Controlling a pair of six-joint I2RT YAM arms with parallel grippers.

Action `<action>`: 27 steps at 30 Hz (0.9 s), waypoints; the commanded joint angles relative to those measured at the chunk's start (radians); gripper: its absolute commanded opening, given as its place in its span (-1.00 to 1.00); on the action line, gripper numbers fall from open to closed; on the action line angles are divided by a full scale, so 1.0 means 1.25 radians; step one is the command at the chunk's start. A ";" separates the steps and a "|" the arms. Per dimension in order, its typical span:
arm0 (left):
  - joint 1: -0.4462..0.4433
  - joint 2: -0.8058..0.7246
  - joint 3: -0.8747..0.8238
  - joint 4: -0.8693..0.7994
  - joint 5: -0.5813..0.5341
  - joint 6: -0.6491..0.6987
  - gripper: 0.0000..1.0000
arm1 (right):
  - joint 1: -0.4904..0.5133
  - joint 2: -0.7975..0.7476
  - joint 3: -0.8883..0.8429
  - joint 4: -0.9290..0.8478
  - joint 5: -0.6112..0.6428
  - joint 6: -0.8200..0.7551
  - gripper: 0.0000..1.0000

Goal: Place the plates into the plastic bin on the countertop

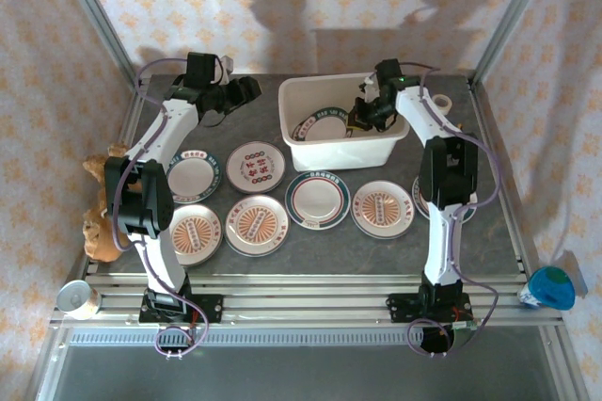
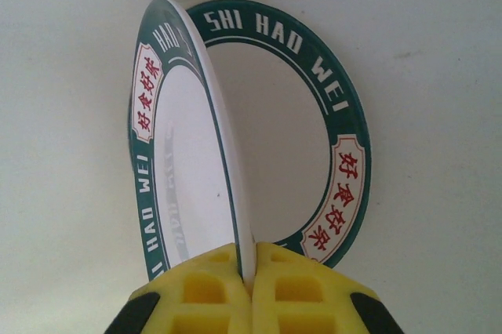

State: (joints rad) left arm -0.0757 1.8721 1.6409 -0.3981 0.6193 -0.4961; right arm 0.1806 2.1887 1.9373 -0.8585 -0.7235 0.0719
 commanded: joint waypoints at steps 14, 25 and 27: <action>0.006 -0.014 -0.008 -0.019 -0.024 0.019 0.30 | 0.019 0.069 0.080 -0.063 0.003 -0.046 -0.94; 0.006 -0.016 -0.012 -0.072 -0.054 0.047 0.30 | 0.025 0.078 0.094 -0.074 0.037 -0.029 -0.56; 0.007 -0.016 -0.013 -0.088 -0.064 0.057 0.30 | 0.027 0.077 0.097 -0.076 0.046 -0.024 -0.44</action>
State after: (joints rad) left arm -0.0757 1.8721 1.6405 -0.4545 0.5816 -0.4667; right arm 0.2008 2.2810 2.0201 -0.9283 -0.6949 0.0395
